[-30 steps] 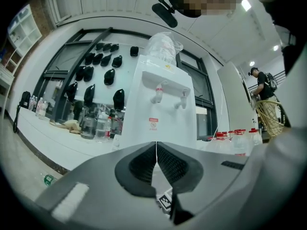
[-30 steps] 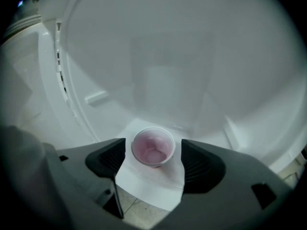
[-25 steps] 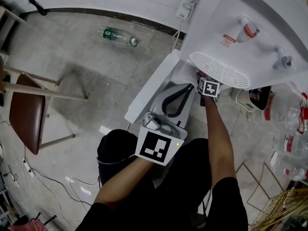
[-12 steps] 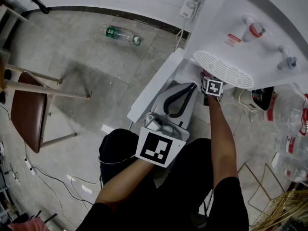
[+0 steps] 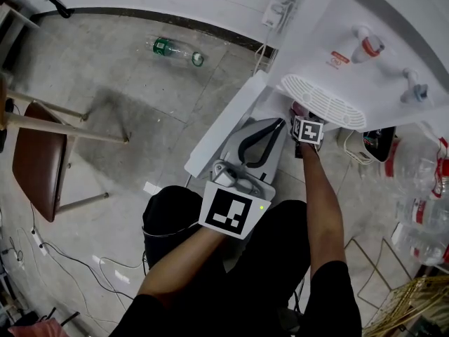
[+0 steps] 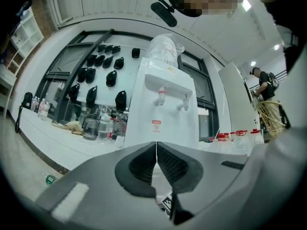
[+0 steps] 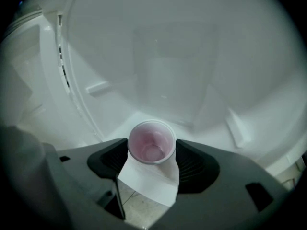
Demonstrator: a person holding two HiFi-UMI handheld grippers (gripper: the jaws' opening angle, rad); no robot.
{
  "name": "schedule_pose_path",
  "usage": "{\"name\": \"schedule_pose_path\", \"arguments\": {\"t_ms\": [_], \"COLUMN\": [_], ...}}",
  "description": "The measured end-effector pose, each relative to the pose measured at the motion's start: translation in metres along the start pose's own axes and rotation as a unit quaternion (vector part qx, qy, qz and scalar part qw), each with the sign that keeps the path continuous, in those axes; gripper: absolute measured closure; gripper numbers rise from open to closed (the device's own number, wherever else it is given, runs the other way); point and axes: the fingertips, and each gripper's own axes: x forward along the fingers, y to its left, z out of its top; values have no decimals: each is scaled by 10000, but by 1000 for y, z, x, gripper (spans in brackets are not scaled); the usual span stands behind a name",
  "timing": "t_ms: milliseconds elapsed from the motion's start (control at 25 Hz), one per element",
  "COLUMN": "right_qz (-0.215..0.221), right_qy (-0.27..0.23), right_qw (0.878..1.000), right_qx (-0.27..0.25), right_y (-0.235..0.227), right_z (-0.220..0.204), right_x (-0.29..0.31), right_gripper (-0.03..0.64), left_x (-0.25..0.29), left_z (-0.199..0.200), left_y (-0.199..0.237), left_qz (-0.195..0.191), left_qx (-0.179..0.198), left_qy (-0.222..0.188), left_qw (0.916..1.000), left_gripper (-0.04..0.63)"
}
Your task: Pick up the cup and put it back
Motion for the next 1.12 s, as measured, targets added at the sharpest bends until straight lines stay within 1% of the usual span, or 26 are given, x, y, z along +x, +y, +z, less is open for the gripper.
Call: {"name": "schedule_pose_path", "arguments": {"t_ms": [120,280,440,640,880,1120], "right_qz": [230,409,529,784,1105,1427], "right_qy": [-78,-130,-136,-83,2,49], "right_qw": [9997,9990,9982,9965,9930,9879], "right_qx": [-52,-98,-227,-264,-418,-604], "right_y": [13,24,35,43,40,44], "right_z": [5,2,1,1,1,4], "right_x": [-11,-30,-56,-92,-147,-203], "right_gripper": [316,318,318,319,319,319], "left_x": [3,7,11,17,23,28], "left_z": [-3,-3,-10,-13,-20,-16], "left_y": [0,-2,-3,-9,-14,-23], "left_qz": [-5,-34,-76,-141,-219,-291], "left_qx": [-27,-28,-189,-4,-85,8], "left_qy": [9,-55,26,100,178,137], "left_qw": [10000,10000,9998,9999,9996,9995], "left_gripper": [588,588,588,588,588,588]}}
